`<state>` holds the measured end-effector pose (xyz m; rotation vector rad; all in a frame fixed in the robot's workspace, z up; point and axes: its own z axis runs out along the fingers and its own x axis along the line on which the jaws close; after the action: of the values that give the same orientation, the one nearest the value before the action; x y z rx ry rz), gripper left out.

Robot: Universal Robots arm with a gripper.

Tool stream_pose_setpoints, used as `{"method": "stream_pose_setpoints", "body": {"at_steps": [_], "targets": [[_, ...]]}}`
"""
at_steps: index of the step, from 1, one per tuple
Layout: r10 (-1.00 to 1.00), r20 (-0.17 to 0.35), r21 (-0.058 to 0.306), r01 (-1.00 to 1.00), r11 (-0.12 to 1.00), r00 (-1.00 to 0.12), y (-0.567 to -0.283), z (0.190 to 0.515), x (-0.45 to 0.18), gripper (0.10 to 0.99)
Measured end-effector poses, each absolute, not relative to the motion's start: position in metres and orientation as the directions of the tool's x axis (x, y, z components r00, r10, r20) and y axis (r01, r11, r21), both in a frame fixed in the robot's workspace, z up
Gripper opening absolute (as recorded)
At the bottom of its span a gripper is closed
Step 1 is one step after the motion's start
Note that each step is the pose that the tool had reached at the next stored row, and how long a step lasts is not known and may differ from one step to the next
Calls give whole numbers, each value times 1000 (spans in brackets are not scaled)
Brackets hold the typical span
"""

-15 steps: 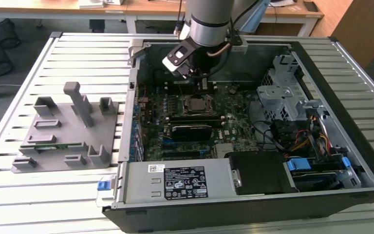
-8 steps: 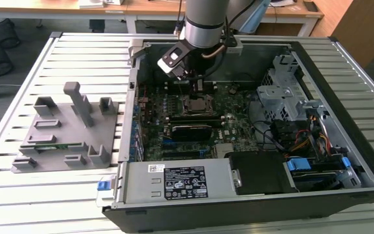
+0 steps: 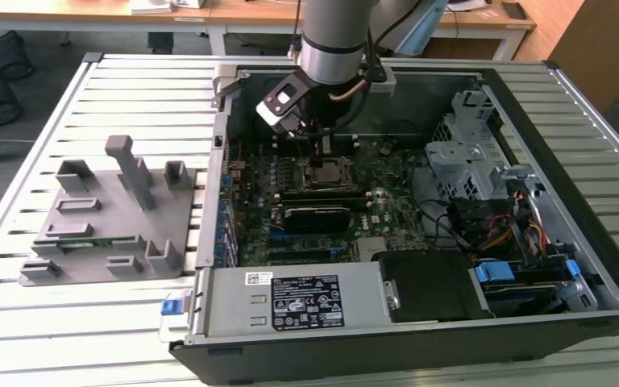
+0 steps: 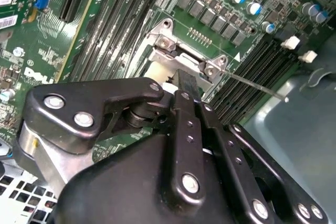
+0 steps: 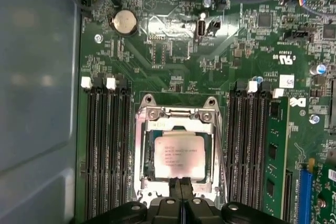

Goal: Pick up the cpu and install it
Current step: 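Close the cpu cover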

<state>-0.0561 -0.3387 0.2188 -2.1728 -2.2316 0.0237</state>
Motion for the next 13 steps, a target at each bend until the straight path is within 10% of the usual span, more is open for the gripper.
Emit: {"method": "stream_pose_setpoints", "body": {"at_steps": [13], "targets": [[1000,9,-30,999,27,-27,-338,208,-62,106]]}}
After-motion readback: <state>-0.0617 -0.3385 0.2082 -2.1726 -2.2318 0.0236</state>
